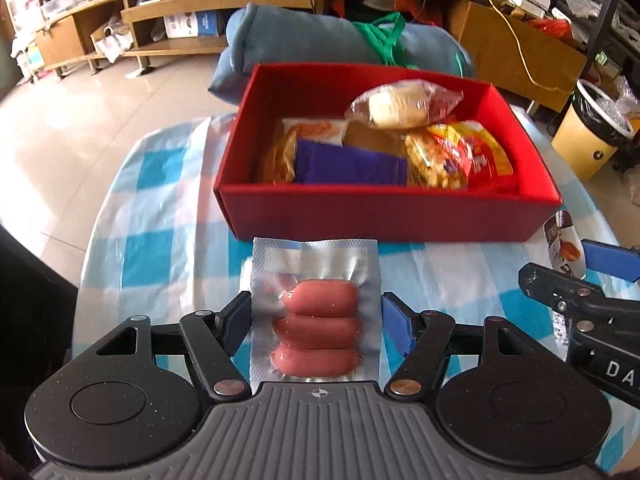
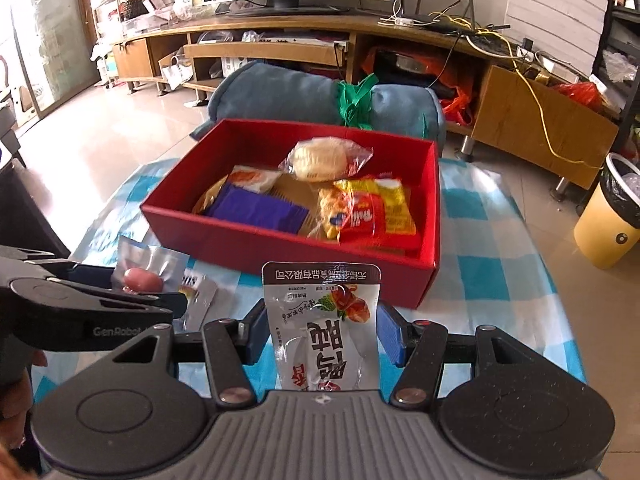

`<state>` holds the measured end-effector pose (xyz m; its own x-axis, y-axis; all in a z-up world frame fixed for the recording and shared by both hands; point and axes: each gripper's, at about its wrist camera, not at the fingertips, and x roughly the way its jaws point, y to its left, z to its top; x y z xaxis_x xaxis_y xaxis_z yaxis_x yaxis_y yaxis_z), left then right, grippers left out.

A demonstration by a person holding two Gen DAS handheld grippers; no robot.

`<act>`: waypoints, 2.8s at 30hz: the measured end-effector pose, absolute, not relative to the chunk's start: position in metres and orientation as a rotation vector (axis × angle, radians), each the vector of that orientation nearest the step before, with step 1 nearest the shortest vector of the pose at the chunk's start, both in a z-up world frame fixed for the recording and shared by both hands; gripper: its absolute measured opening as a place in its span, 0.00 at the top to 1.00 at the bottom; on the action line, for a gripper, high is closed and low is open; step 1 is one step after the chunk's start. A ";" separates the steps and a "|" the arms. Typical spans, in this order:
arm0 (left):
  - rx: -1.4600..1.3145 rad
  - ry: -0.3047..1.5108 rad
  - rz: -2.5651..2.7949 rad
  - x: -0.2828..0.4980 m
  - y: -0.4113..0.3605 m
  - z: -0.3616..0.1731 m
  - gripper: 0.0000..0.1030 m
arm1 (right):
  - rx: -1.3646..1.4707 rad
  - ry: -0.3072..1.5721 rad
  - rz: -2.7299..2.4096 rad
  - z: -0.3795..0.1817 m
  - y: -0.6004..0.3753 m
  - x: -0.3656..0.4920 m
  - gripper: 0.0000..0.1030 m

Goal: Organize snacks
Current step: 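Carry sausage pack over red box with left tool while right tool carries pouch, then lower sausage pack into box with left tool while right tool lowers pouch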

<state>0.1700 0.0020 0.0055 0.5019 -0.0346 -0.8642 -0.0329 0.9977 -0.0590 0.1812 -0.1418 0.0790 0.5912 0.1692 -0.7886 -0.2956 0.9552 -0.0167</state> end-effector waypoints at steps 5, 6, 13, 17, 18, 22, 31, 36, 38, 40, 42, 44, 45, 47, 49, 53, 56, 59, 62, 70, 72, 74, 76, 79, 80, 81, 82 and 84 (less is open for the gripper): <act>-0.076 1.013 -0.005 0.183 0.007 0.017 0.28 | -0.147 0.882 0.277 0.084 -0.136 0.194 0.50; -0.074 1.007 -0.005 0.185 0.007 0.019 0.28 | -0.145 0.878 0.278 0.086 -0.136 0.196 0.50; -0.074 0.980 -0.009 0.203 0.005 0.028 0.28 | -0.121 0.851 0.264 0.092 -0.140 0.216 0.50; -0.060 0.960 -0.009 0.213 0.001 0.034 0.28 | -0.116 0.830 0.262 0.097 -0.142 0.226 0.50; -0.055 0.954 -0.006 0.215 0.001 0.035 0.28 | -0.115 0.827 0.260 0.097 -0.142 0.229 0.50; -0.059 0.944 -0.001 0.227 0.000 0.038 0.28 | -0.115 0.825 0.253 0.096 -0.144 0.242 0.50; -0.061 0.934 0.012 0.247 -0.001 0.040 0.28 | -0.111 0.813 0.249 0.095 -0.143 0.263 0.50; -0.061 0.934 0.018 0.254 0.000 0.040 0.28 | -0.113 0.814 0.250 0.094 -0.143 0.271 0.50; -0.059 0.934 0.020 0.257 0.000 0.039 0.28 | -0.112 0.813 0.247 0.093 -0.143 0.274 0.50; -0.061 0.934 0.024 0.259 0.000 0.039 0.28 | -0.110 0.814 0.248 0.093 -0.142 0.278 0.50; -0.060 0.935 0.027 0.261 0.000 0.038 0.28 | -0.110 0.815 0.249 0.092 -0.142 0.280 0.50; -0.056 0.937 0.032 0.263 -0.001 0.037 0.28 | -0.109 0.816 0.252 0.091 -0.142 0.284 0.50; -0.055 0.939 0.033 0.264 -0.001 0.037 0.28 | -0.109 0.817 0.253 0.090 -0.142 0.285 0.50; -0.055 0.941 0.036 0.266 -0.001 0.036 0.28 | -0.110 0.820 0.255 0.088 -0.141 0.288 0.50; -0.055 0.942 0.040 0.268 0.000 0.035 0.28 | -0.108 0.822 0.255 0.086 -0.141 0.291 0.50; -0.059 0.944 0.043 0.272 0.001 0.034 0.28 | -0.100 0.828 0.258 0.083 -0.142 0.295 0.50; -0.059 0.948 0.043 0.274 0.000 0.032 0.28 | -0.098 0.835 0.255 0.080 -0.143 0.298 0.50; -0.059 0.952 0.043 0.277 -0.001 0.031 0.28 | -0.085 0.843 0.258 0.077 -0.144 0.302 0.50; -0.063 0.956 0.046 0.279 -0.001 0.030 0.28 | -0.082 0.849 0.258 0.075 -0.144 0.304 0.50; -0.060 0.965 0.050 0.284 -0.004 0.026 0.28 | -0.066 0.869 0.265 0.069 -0.146 0.310 0.50; -0.060 0.968 0.051 0.285 -0.004 0.024 0.28 | -0.066 0.870 0.266 0.068 -0.145 0.312 0.50; -0.060 0.968 0.053 0.287 -0.004 0.024 0.28 | -0.066 0.868 0.267 0.067 -0.144 0.313 0.50; -0.061 0.969 0.056 0.288 -0.004 0.023 0.28 | -0.068 0.865 0.268 0.067 -0.143 0.314 0.50; -0.060 0.972 0.058 0.290 -0.004 0.021 0.28 | -0.074 0.864 0.266 0.065 -0.141 0.316 0.50; -0.057 0.974 0.058 0.290 -0.005 0.020 0.28 | -0.078 0.865 0.265 0.064 -0.140 0.316 0.50; -0.053 0.975 0.062 0.291 -0.005 0.020 0.28 | -0.079 0.867 0.264 0.063 -0.140 0.317 0.50; -0.050 0.975 0.064 0.292 -0.006 0.019 0.28 | -0.079 0.869 0.264 0.062 -0.140 0.318 0.50; -0.051 0.978 0.066 0.293 -0.005 0.018 0.28 | -0.082 0.872 0.261 0.060 -0.139 0.319 0.50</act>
<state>0.2926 -0.0054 0.0176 0.5567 0.0328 -0.8300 -0.0791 0.9968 -0.0137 0.3191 -0.1392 0.0596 0.6134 0.1928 -0.7659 -0.2598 0.9650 0.0349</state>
